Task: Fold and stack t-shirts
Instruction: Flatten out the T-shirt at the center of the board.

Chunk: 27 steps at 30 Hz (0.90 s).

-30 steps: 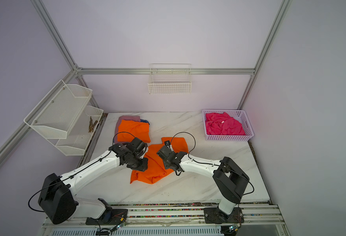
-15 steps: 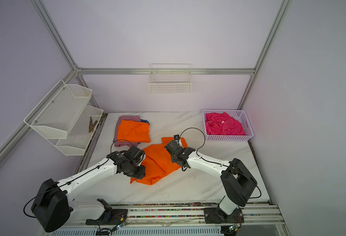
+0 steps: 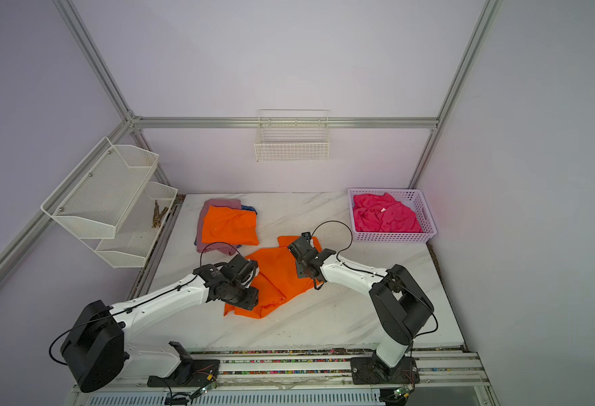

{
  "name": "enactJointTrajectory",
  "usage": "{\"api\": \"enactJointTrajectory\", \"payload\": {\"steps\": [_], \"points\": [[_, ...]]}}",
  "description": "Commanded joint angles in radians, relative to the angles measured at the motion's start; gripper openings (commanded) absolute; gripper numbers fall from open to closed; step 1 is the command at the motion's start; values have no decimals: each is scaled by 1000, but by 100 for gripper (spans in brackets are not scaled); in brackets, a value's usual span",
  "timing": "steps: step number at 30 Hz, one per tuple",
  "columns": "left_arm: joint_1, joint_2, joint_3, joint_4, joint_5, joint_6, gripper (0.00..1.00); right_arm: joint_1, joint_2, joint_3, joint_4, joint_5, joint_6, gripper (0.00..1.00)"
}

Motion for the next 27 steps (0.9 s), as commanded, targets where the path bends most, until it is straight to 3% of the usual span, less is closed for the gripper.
{"api": "enactJointTrajectory", "payload": {"steps": [1,4,13,15,23,27], "points": [[-6,39,45,35,-8,20,53,5,-16,4,9,-52,-10,55],[-6,129,65,44,-6,37,47,5,-7,-9,-5,-82,-11,54],[-7,251,95,71,26,53,13,8,14,-34,5,-115,-8,50],[-7,247,95,70,34,47,0,7,26,-33,4,-125,-10,50],[-79,156,119,60,109,-5,0,12,68,-27,2,-96,-6,51],[-155,125,140,46,235,-33,0,9,76,-1,1,-48,-24,52]]}}
